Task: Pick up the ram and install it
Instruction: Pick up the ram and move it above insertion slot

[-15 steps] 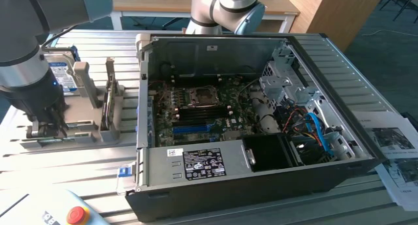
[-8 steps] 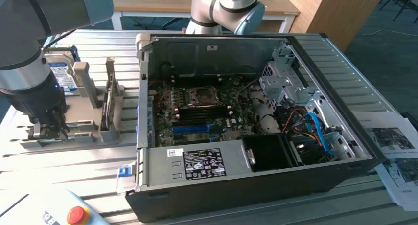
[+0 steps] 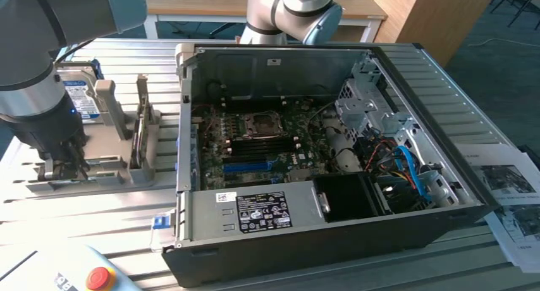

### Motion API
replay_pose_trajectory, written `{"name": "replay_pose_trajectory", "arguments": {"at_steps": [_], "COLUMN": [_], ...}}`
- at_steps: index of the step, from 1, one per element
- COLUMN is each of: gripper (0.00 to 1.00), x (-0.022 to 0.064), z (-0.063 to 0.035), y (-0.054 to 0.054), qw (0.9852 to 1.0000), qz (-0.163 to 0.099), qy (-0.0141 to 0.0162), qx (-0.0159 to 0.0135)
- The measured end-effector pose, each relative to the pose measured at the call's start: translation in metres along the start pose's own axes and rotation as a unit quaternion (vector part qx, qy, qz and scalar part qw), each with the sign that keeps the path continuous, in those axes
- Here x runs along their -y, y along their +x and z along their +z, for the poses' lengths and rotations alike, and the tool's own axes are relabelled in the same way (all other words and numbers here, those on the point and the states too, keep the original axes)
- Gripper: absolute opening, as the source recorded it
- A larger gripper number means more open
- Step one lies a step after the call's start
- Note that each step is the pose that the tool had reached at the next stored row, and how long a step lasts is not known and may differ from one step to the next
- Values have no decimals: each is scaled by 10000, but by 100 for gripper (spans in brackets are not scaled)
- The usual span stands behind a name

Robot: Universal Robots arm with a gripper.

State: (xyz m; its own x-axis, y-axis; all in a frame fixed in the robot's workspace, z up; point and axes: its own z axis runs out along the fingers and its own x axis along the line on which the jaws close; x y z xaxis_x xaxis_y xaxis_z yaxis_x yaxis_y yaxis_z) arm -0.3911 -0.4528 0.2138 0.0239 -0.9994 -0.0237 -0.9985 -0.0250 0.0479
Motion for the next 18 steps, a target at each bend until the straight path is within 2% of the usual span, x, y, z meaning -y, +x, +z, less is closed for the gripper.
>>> {"name": "replay_pose_trajectory", "arguments": {"at_steps": [9, 18], "gripper": [24, 24], "x": [2, 4], "z": [7, 74], "y": [-48, -47], "qw": [10000, 10000], "qz": [-1, 0], "qy": [0, -1], "qx": [0, -5]}}
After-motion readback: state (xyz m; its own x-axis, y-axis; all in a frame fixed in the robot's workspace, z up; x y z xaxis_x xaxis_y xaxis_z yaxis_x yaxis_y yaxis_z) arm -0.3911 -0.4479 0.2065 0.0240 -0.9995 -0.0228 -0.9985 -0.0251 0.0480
